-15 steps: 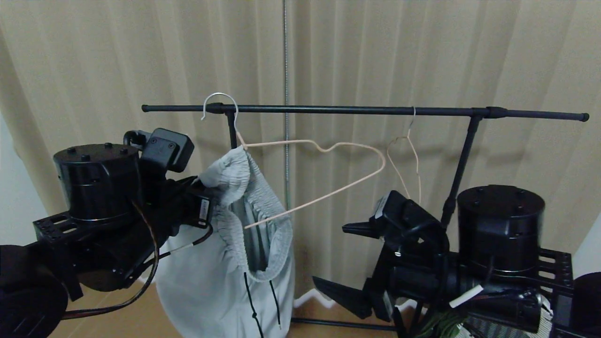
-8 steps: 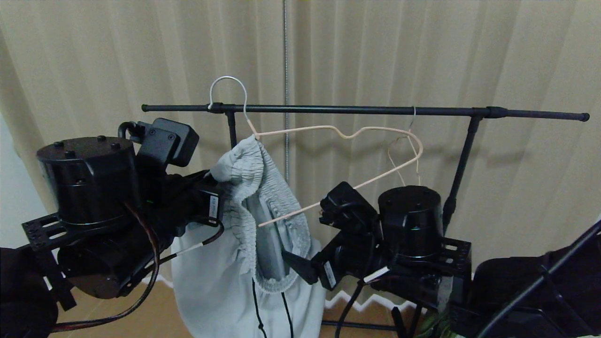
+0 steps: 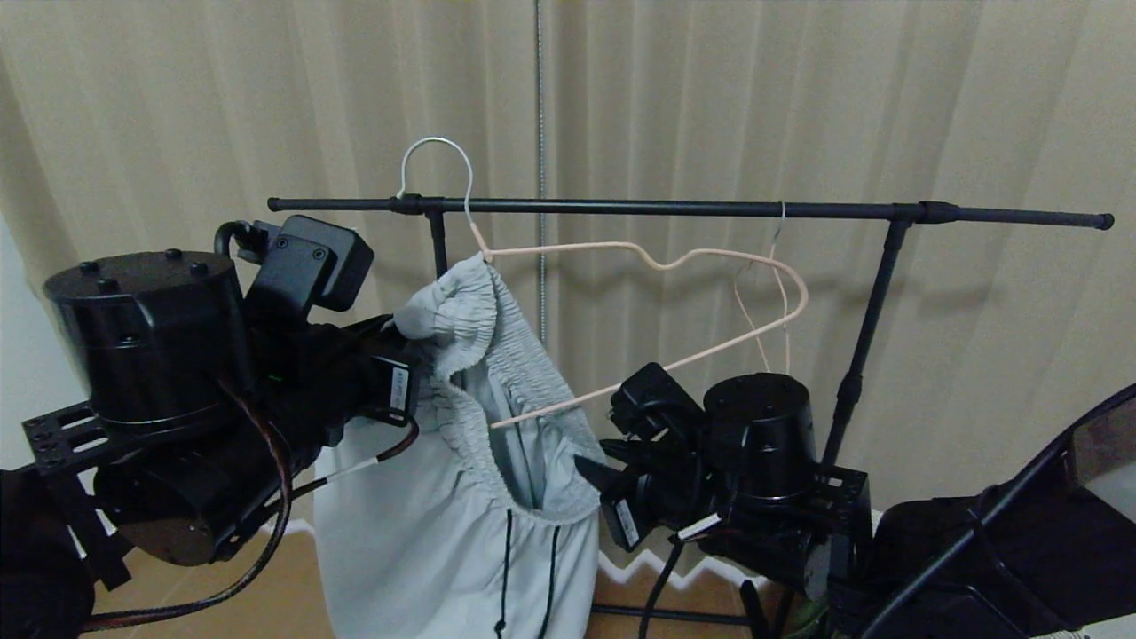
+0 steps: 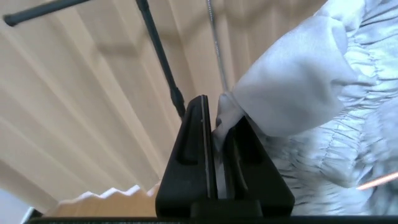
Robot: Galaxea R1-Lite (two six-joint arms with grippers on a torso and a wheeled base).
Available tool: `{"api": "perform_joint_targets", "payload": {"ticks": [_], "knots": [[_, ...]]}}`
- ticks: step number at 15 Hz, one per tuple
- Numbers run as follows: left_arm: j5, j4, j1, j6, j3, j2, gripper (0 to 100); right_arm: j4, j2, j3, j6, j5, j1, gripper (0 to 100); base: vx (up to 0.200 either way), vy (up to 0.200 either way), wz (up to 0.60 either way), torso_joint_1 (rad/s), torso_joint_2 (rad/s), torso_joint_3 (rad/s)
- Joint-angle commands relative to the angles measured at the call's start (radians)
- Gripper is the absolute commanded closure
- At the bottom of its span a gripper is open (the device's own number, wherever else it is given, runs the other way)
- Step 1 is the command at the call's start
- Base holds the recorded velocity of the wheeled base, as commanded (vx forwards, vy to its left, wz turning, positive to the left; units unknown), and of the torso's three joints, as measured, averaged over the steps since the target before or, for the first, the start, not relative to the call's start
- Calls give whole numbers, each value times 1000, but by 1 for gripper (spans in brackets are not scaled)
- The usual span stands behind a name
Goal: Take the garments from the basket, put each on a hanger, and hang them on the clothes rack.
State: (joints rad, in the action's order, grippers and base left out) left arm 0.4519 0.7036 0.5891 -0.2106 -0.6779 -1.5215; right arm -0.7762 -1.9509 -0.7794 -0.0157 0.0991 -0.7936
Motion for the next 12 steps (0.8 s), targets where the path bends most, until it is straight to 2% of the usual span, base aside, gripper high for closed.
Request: {"api": "perform_joint_targets", "payload": {"ticks": [1,5,8,12], "knots": [[2,0,-12,-15,3,3,100,-3,12,8,0,7,20,100,0,0,0,0,0,0],[2,2,-74,-87,23,0,100,-5,36,17,-1,11,103,100,0,0,0,0,0,0],[2,2,-88,-105,52,1,100,-8,49,14,0,11,157,100,0,0,0,0,0,0],[1,20,-117,-188,84,0,100,-46,49,9,2,11,206,100,0,0,0,0,0,0]]}}
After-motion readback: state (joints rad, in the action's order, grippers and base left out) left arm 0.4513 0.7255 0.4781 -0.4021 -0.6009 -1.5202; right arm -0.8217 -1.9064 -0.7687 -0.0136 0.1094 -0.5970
